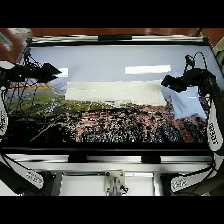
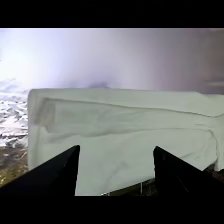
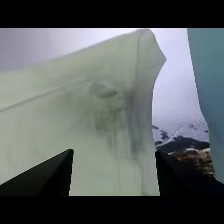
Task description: Fold the shirts.
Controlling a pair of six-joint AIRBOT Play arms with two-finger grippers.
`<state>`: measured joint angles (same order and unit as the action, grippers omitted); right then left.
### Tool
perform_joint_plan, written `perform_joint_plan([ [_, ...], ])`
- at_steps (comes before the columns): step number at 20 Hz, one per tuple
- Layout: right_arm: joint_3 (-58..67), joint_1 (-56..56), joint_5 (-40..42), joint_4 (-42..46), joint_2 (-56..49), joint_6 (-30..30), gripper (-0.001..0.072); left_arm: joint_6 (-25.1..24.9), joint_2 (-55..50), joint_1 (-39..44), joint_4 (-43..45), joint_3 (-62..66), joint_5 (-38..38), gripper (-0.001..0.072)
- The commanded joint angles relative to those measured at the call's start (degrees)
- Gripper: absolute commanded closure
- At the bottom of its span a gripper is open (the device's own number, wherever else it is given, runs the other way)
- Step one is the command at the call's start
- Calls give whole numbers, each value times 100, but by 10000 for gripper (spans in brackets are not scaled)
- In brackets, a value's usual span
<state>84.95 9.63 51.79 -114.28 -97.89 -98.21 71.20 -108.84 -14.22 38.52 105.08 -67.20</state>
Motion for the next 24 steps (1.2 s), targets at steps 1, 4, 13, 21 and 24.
perform_joint_plan([
  [1,4,114,761,72,-177,17,80,4,234,11,0,184,-485,165],
  [4,4,85,581,-90,-376,4,80,4,361,81,0,184,-748,169],
  [13,4,79,42,-525,-857,120,80,2,380,293,-22,184,-835,171],
  [21,7,-273,68,-610,-979,-122,619,4,380,323,-496,184,-828,172],
  [24,9,-291,138,-623,-509,-483,655,2,374,420,-496,181,-831,336],
])
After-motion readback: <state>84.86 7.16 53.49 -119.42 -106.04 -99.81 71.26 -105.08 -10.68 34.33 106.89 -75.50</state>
